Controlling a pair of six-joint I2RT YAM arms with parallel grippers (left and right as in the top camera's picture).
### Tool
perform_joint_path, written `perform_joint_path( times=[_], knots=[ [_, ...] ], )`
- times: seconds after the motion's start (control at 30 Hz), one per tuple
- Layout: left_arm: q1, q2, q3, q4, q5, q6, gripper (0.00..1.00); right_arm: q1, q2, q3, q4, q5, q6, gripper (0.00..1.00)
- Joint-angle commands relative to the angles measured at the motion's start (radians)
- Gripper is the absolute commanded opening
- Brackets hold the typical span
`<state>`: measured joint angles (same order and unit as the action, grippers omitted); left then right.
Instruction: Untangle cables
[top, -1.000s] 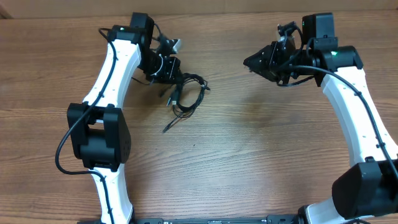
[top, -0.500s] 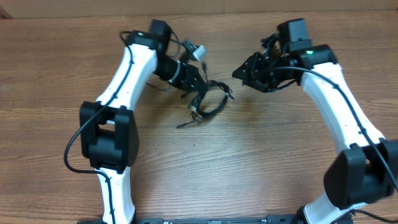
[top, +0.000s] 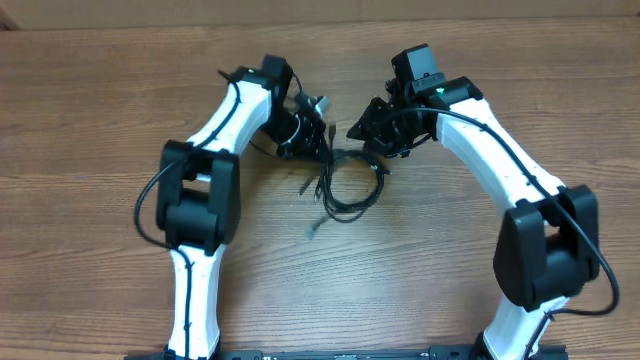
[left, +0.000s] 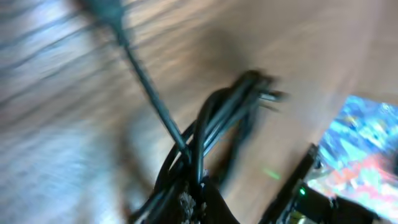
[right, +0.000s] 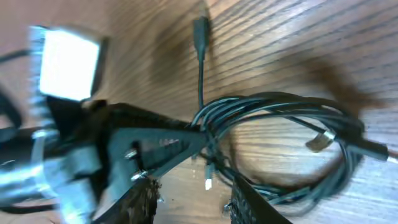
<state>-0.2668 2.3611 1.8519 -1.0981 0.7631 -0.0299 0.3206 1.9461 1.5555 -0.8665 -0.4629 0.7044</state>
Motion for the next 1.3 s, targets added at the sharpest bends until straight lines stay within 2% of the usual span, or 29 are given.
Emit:
perform_joint_path(
  times=[0.0,0.2,0.37,0.7,0.8,0.97,1.27],
  knots=[
    [0.000,0.061,0.000,-0.005,-0.090,-0.081,0.04,0.000,0.045,0.000,0.017,0.014,0.027,0.37],
    [0.000,0.079,0.000,-0.001,-0.196,-0.132,0.04,0.005,0.106,0.000,0.024,0.014,0.032,0.35],
    [0.000,0.079,0.000,-0.001,-0.199,-0.154,0.04,0.050,0.157,0.000,0.024,0.019,0.052,0.23],
    [0.000,0.079,0.000,-0.010,-0.198,-0.161,0.04,0.086,0.243,-0.001,0.057,0.062,0.074,0.24],
    [0.000,0.079,0.000,-0.013,-0.198,-0.161,0.04,0.086,0.250,-0.001,0.083,0.063,0.074,0.27],
    [0.000,0.079,0.000,-0.016,-0.197,-0.161,0.04,0.086,0.269,-0.001,0.103,0.060,0.074,0.28],
    [0.010,0.048,0.042,-0.054,-0.196,-0.150,0.04,0.097,0.282,-0.001,0.066,0.107,0.079,0.27]
  ],
)
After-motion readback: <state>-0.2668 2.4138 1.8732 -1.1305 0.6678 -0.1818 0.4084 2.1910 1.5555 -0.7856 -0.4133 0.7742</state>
